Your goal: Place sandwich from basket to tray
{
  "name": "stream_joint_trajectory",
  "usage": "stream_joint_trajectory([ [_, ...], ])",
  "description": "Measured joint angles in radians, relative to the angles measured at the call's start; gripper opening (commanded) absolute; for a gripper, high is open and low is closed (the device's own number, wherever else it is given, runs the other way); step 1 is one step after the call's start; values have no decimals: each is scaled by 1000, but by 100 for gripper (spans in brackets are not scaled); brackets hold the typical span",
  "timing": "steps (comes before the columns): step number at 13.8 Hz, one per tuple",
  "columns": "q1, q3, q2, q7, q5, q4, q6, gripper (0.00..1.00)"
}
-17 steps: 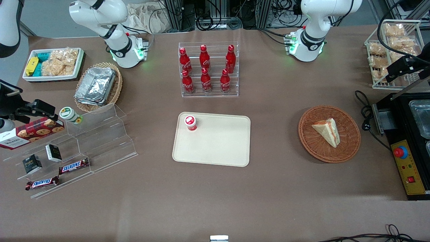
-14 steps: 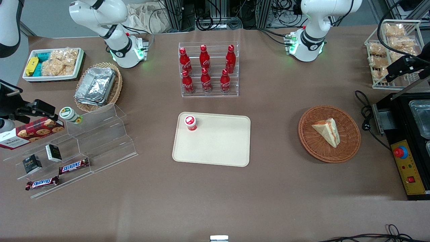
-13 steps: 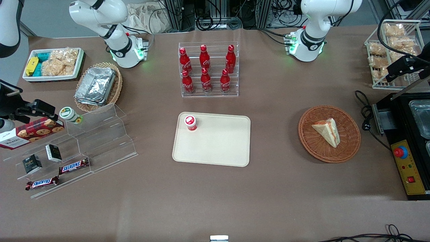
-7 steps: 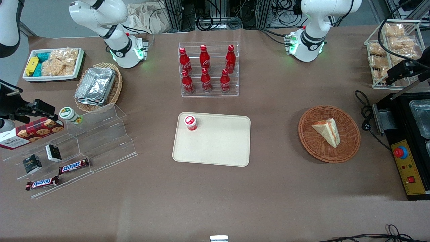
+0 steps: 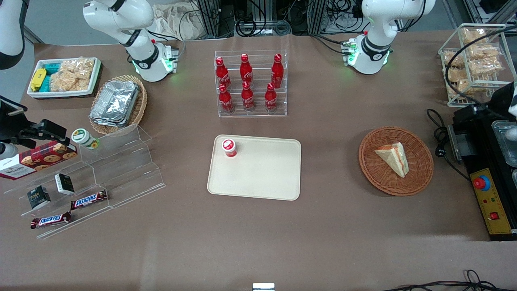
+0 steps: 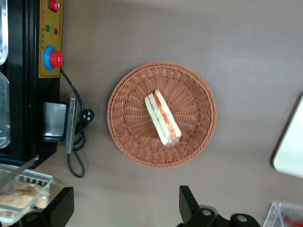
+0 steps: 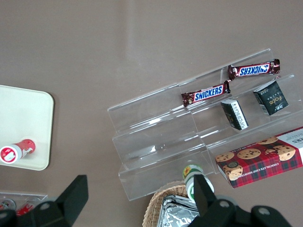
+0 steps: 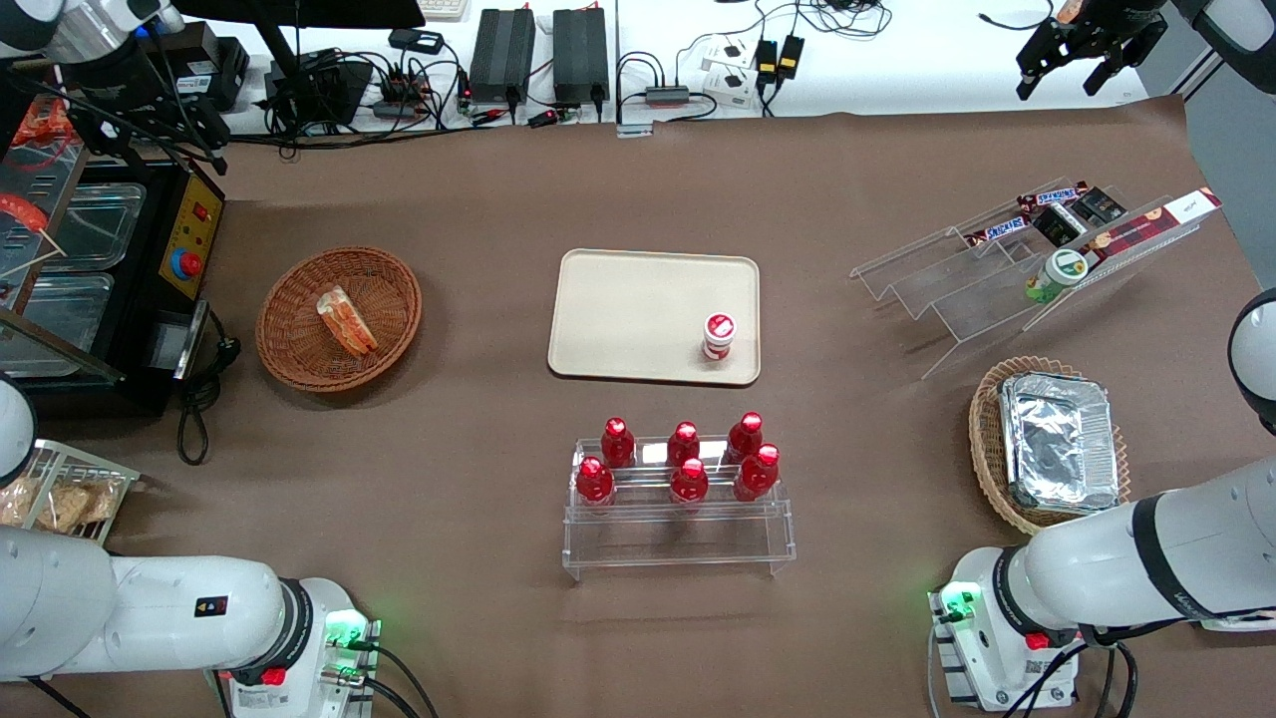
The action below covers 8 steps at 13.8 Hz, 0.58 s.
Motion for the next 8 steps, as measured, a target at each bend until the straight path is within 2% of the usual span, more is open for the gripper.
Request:
stream_joint_trajectory([
  [4,0,0,25,-165,-8,-154,164,100],
  [8,-1,-1,108,-256,-62,-257,319,100],
])
